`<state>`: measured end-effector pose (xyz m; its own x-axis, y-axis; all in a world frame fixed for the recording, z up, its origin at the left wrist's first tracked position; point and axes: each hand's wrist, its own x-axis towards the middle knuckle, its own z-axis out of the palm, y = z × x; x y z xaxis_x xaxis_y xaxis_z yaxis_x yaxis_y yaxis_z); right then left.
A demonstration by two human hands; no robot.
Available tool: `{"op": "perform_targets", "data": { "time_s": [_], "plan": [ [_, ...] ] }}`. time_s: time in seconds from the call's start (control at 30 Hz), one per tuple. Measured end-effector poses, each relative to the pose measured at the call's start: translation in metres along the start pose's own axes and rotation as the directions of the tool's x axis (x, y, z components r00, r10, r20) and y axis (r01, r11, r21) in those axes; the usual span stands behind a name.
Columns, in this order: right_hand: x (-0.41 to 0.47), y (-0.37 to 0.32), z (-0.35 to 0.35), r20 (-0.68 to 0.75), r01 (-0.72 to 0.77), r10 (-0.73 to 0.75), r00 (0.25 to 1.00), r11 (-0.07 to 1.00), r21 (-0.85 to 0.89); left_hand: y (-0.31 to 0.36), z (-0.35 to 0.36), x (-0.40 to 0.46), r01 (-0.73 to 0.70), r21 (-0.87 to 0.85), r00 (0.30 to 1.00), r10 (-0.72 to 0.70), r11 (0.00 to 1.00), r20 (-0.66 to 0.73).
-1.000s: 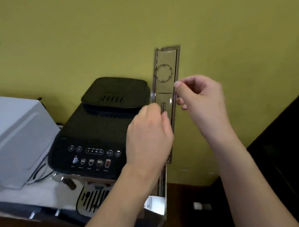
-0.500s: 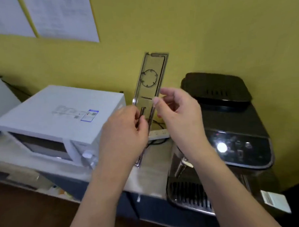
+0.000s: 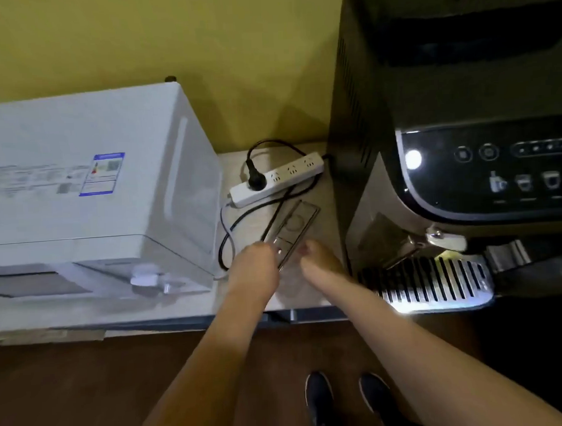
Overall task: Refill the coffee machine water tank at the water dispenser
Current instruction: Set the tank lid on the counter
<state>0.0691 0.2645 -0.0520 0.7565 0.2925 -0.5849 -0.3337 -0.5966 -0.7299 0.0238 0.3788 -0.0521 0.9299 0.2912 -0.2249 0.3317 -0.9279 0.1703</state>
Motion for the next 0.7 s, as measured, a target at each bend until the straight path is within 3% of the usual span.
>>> {"op": "perform_targets", "data": {
  "time_s": [0.13, 0.27, 0.37, 0.47, 0.57, 0.7],
  "plan": [
    [0.027, 0.015, 0.004, 0.04, 0.014, -0.019, 0.999, 0.992, 0.129, -0.003, 0.026, 0.024, -0.051, 0.109, 0.999, 0.051, 0.993, 0.004],
    [0.039, 0.02, 0.002, 0.026, -0.033, 0.031, 0.999, 0.993, 0.114, 0.001, 0.024, 0.027, -0.012, 0.087, 1.0, 0.011, 0.996, 0.012],
    [0.002, 0.023, -0.015, 0.087, 0.027, -0.022, 0.996, 0.998, -0.06, 0.009, 0.003, 0.0, 0.073, -0.043, 0.997, -0.074, 0.996, -0.019],
    [-0.066, 0.039, -0.058, 0.25, 0.232, -0.159, 0.955, 0.926, -0.298, 0.038, -0.022, -0.06, 0.104, -0.141, 0.985, -0.083, 0.984, 0.152],
    [-0.12, 0.071, -0.127, 0.368, 0.38, -0.19, 0.91, 0.739, -0.556, 0.104, -0.049, -0.11, -0.06, -0.18, 0.928, 0.121, 0.982, 0.353],
    [-0.157, 0.115, -0.242, 0.233, 0.266, -0.132, 0.964, 0.566, -0.78, 0.218, -0.07, -0.138, -0.303, -0.213, 0.891, 0.355, 0.929, 0.283]
  ]
}}
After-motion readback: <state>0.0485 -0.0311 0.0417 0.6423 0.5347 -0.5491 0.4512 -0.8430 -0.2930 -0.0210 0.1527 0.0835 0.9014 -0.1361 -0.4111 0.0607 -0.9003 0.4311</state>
